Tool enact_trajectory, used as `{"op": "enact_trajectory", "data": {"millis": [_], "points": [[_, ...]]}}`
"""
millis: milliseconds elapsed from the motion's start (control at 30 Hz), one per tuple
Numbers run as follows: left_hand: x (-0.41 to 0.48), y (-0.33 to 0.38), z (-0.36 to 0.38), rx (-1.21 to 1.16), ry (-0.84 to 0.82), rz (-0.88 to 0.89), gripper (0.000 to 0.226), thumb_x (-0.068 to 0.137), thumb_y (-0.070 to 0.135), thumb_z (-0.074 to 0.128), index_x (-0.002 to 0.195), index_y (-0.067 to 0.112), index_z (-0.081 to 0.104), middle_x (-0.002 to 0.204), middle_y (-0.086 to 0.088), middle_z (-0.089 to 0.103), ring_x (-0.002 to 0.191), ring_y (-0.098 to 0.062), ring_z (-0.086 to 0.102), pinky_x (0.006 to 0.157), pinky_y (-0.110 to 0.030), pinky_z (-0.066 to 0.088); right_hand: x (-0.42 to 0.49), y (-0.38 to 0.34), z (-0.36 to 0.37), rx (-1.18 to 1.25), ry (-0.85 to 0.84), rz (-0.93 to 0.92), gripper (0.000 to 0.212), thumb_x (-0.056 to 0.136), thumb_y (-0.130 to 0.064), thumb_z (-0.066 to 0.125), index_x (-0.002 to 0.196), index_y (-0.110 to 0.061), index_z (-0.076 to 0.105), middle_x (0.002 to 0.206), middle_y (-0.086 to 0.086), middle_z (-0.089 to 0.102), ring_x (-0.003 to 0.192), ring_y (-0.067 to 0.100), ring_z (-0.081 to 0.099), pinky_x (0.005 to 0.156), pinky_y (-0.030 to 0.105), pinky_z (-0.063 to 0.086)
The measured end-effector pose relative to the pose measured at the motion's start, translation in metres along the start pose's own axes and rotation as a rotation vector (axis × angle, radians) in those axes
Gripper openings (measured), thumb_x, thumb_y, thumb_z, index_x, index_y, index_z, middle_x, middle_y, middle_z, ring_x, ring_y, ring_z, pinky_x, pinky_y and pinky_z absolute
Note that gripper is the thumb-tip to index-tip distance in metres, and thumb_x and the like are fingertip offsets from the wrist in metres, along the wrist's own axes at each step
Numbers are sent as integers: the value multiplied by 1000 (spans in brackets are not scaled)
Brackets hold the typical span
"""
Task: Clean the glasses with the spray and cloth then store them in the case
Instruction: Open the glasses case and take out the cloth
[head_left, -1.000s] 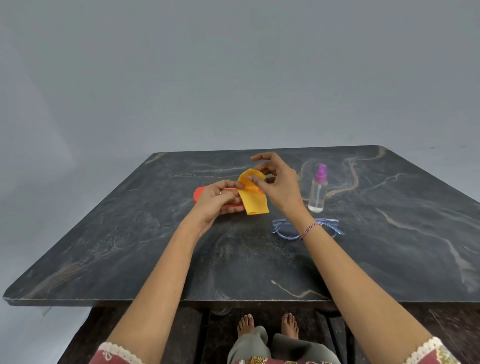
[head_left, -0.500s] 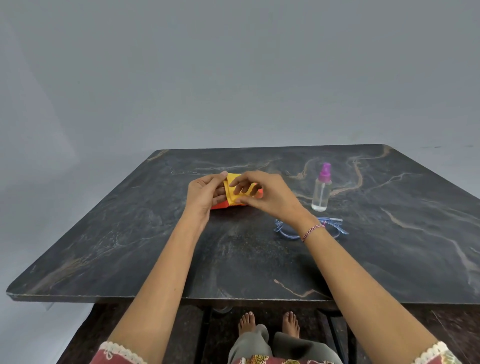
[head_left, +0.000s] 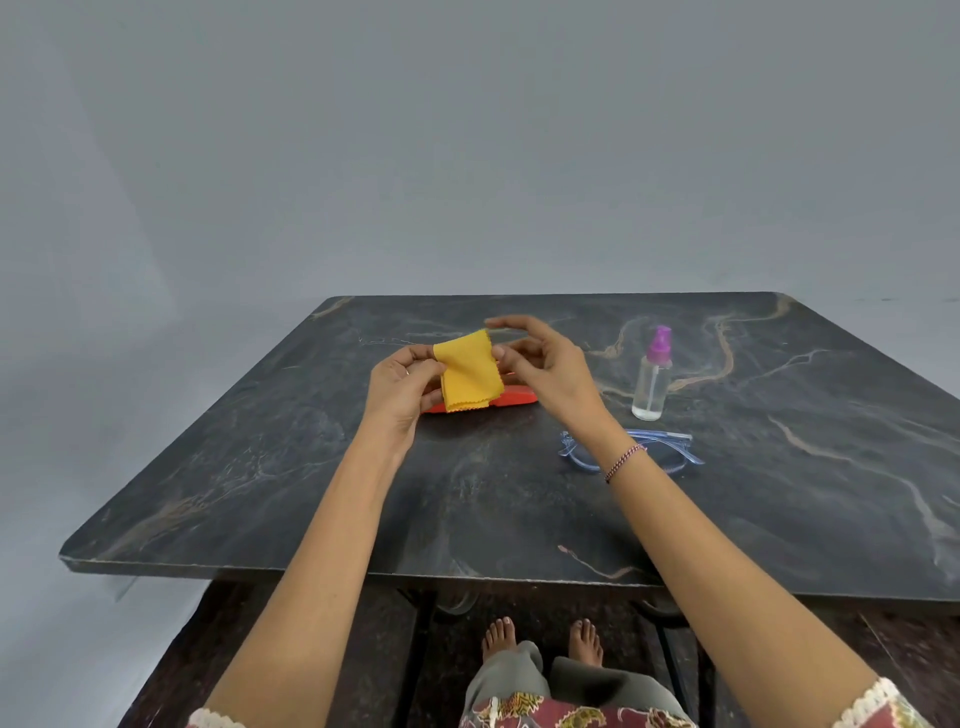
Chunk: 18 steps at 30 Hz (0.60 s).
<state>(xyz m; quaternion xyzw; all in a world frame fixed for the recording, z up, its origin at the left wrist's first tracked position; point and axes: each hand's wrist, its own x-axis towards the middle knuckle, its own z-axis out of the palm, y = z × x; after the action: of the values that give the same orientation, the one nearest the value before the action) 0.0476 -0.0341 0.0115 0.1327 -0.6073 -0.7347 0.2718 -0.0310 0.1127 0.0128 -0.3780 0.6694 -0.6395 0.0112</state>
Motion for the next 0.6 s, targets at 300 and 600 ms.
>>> {"op": "enact_trajectory", "data": {"millis": [300, 600], "points": [[-16, 9, -24, 249, -98, -35, 20, 83, -1, 64, 99, 11, 63, 82, -2, 67, 67, -5, 66, 50, -16, 52, -9, -3, 14, -77, -80, 90, 18, 83, -3, 67, 96, -15, 70, 88, 6, 68, 76, 14, 64, 80, 34, 57], [-22, 0, -39, 454, -164, -105, 39, 75, -11, 69, 112, 0, 62, 81, -3, 63, 60, -7, 66, 53, -13, 53, -23, 2, 23, -289, -145, 248, 38, 79, -11, 74, 116, -11, 66, 87, -3, 65, 73, 7, 57, 76, 18, 45]]}}
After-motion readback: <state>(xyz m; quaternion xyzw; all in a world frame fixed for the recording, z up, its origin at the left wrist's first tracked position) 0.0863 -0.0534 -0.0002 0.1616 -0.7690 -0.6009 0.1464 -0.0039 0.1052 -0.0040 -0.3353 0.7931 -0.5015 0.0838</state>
